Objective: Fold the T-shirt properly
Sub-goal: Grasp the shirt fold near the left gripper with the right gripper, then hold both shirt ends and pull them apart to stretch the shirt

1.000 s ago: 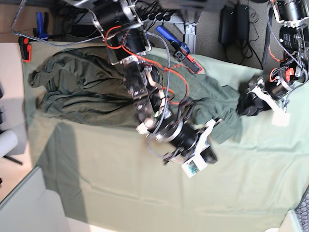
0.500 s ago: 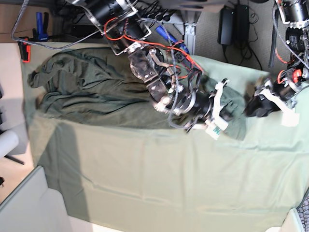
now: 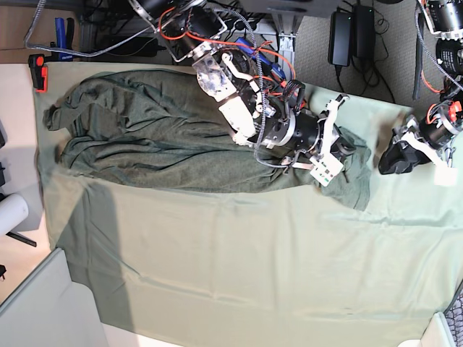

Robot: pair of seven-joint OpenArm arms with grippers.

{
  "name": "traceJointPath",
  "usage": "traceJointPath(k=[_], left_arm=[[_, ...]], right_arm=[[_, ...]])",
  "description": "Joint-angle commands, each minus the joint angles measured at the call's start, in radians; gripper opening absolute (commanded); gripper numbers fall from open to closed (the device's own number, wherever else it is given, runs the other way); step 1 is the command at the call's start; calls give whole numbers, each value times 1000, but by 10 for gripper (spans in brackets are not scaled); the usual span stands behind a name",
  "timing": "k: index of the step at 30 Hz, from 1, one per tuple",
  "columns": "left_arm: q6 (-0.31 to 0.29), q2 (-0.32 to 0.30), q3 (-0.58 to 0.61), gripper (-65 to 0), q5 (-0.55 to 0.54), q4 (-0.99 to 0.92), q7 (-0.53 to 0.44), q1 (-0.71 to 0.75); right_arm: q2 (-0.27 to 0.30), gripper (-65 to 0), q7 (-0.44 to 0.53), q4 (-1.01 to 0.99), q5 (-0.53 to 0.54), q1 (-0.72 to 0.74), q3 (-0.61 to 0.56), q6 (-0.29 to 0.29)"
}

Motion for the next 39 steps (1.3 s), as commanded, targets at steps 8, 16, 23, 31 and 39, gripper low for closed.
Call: traceJointPath(k=[8, 16, 23, 31, 39], left_arm=[[-6, -8, -39, -268, -62, 13, -5, -8], [-35, -6, -40, -268, -93, 13, 21, -8], [-46, 3, -2, -268, -129, 13, 33, -6], [-54, 39, 3, -268, -115, 13, 22, -14], [-90, 37, 16, -267, -185, 14, 91, -36]], right_arm=[[-6, -650, 14, 182, 54, 12, 27, 13], [-5, -650, -14, 372, -7, 20, 344, 13], [112, -650, -21, 340, 41, 11, 657, 13], [294, -650, -23, 333, 175, -106, 843, 13], [304, -650, -26, 333, 189, -172, 883, 13]])
